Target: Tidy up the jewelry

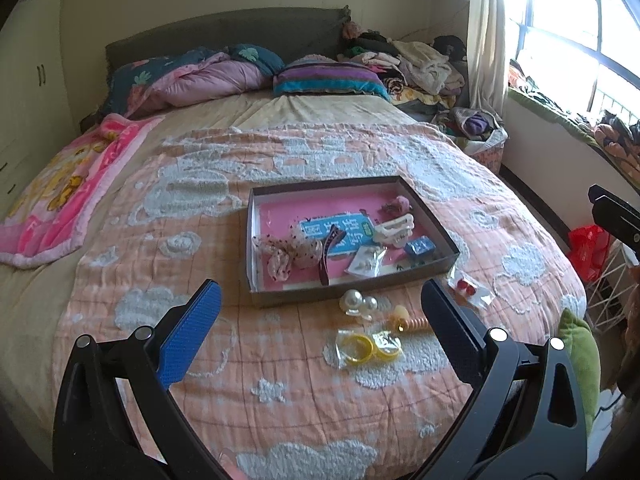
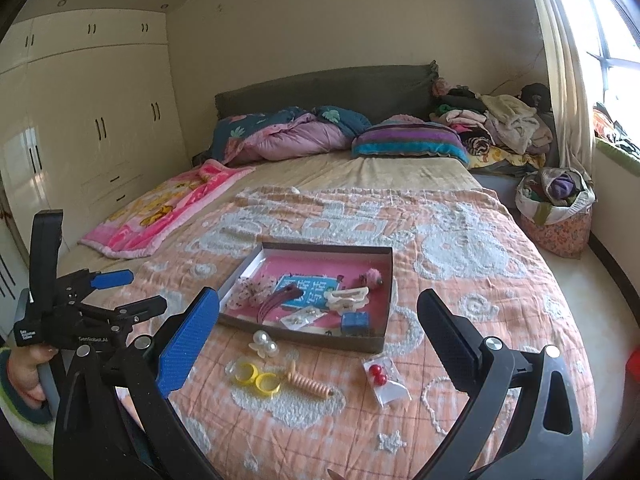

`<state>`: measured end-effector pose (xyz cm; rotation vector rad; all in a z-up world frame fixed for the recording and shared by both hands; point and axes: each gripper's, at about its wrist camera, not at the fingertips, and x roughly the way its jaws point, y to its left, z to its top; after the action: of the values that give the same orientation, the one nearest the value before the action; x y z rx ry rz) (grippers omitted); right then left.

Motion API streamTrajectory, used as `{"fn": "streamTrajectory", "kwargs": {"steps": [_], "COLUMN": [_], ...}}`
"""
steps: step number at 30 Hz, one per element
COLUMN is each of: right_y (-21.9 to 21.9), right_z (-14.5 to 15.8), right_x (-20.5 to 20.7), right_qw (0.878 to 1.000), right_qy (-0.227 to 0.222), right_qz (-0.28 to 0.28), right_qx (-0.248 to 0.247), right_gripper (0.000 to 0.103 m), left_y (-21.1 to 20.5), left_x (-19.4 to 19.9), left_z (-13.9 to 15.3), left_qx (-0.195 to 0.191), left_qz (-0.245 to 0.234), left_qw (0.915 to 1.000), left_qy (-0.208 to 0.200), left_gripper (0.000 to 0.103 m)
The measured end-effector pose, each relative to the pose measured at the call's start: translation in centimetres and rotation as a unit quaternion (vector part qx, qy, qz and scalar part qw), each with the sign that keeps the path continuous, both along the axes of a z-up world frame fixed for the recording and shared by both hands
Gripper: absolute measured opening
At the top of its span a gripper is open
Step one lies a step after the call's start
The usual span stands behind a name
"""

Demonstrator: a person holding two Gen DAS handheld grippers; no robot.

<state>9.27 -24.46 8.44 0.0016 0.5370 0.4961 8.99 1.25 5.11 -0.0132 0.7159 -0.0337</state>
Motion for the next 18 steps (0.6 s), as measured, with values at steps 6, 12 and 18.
{"fn": "streamTrajectory", "kwargs": {"steps": [6,12,18], "right_y": [-0.1,-0.4,-1.0], "right_z": [-1.5,-3.5,-6.0], "right_x": [-0.8,-1.1,-1.3], "right_qw": [1.000,0.999,0.997], "right_qy": [0.012,0.030,0.055], "right_qz": [0.005,0.006,0.003], "right_qx": [-0.020,-0.036,-0.055], "right_gripper": [0.099,0.099,0.099], "left_y": [-0.4,-0.9,-1.3], "left_x": [-0.5,-0.8,-0.9], "left_z": [-1.6,-3.2,-4.7], "left_qx": [0.004,0.010,0.015], "left_qz": [-0.005,-0.010,-0.014], "left_qw": [0.9998,0.9993,0.9985], "left_qy": [0.017,0.035,0.051], "left_gripper": [0.093,0.093,0.093]}}
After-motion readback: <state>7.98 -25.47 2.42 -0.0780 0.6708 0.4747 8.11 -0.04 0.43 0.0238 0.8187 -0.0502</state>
